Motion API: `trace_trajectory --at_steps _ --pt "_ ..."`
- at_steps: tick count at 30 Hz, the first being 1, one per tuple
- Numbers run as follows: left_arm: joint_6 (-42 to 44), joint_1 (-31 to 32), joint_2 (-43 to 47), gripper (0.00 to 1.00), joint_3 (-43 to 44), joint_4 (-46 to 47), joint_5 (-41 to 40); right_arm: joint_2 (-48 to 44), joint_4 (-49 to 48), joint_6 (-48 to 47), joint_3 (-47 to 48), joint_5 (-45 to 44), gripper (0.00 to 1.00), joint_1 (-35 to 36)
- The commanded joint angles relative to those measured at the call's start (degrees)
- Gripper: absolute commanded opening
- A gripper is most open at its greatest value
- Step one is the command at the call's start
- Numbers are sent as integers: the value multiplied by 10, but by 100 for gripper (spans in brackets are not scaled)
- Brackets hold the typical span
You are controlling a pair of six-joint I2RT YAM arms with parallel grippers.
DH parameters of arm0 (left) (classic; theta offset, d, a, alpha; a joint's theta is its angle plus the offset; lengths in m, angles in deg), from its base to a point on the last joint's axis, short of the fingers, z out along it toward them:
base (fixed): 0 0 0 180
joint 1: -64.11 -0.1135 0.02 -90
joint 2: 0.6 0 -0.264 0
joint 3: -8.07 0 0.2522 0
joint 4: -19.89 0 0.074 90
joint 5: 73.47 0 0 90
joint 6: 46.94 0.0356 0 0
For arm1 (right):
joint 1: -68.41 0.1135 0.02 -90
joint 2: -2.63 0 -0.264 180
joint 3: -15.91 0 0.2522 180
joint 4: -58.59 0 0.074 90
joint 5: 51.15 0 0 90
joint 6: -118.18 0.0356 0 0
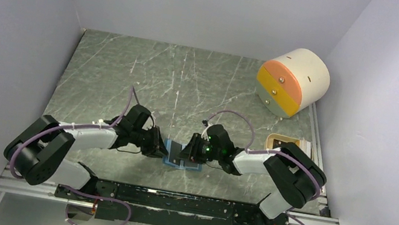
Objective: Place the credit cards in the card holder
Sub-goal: Insert the credit card into the card holder.
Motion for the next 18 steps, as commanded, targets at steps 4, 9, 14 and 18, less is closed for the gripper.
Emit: trace_trajectory --at_steps 4,9,14,18 --pt "4 4 -2 19 24 29 16 15 -39 12 -12 18 32 5" --pt "27 3 23 9 52 -58 -27 -25 55 -20 17 1 31 5" --pt "53 4 30 9 91 -164 -78 -88 189 -89 57 -78 33 4" --pt "77 3 25 9 135 -234 -113 -85 208 -108 68 -101 28 2"
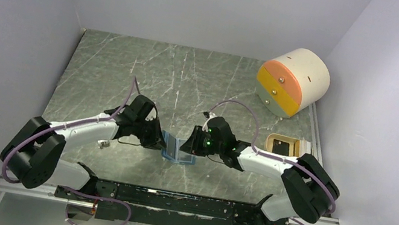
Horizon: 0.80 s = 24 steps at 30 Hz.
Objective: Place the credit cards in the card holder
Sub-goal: Insert the credit card into the card holder.
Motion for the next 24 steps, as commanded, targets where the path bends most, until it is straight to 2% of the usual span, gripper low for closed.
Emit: trace_trajectory --at_steps 1,4,7,17,24 --pt "40 3 4 9 58 -111 -62 4 62 -45 13 -50 25 -1" --pt "56 3 -6 9 95 -164 -84 24 60 -52 16 -56 20 -1" --pt "70 3 -15 9 120 -175 -75 45 45 -54 11 -57 18 -1" --pt "61 3 -42 9 99 -33 56 104 4 -45 7 -48 18 0" --pt "68 3 -62 9 96 -40 39 82 56 -55 18 -77 18 -2"
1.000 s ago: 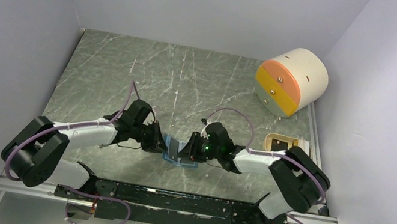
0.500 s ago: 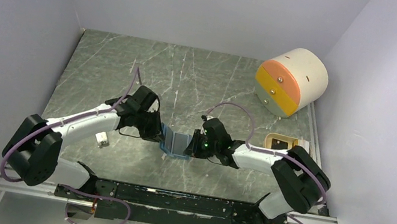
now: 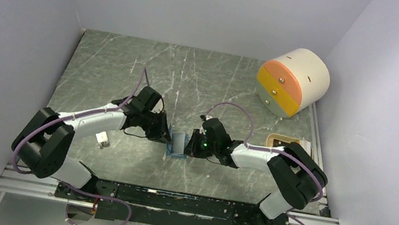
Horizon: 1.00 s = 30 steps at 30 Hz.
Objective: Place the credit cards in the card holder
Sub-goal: Insert the credit card into the card holder, then pick up the credit card from the storage box.
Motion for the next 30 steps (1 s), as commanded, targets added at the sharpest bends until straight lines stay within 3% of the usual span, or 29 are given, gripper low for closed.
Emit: trace_trajectory --at_steps 1,11,18,25,30 --pt "2 3 -4 9 -8 25 36 -8 82 -21 11 -59 19 0" --pt "23 -1 -1 9 -7 9 37 -148 292 -89 82 -186 43 -56" --pt "48 -5 -4 9 0 -5 36 -193 390 -170 127 -254 54 -176" --pt "70 -4 -10 9 -9 13 71 -228 407 -280 143 -470 56 -270" --pt "93 -4 -35 9 -5 19 84 -210 402 -376 151 -506 56 -342"
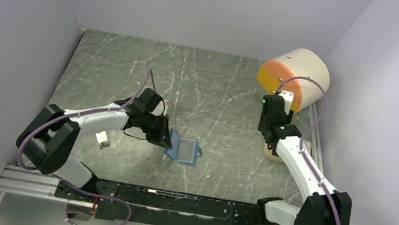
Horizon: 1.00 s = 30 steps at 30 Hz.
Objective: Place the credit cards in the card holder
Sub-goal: Pick up the credit card from the storage box.
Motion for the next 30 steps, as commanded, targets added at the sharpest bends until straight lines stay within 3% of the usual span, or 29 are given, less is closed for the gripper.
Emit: trace_trajectory --at_steps 1,12,30 --pt "33 -3 -17 9 -2 18 33 16 11 -120 18 -96 56 -52" --pt "34 -4 19 10 -34 41 77 61 -27 -248 5 -88 58 -164" --pt "33 -5 10 12 -41 71 142 176 -70 -290 7 -152 57 -202"
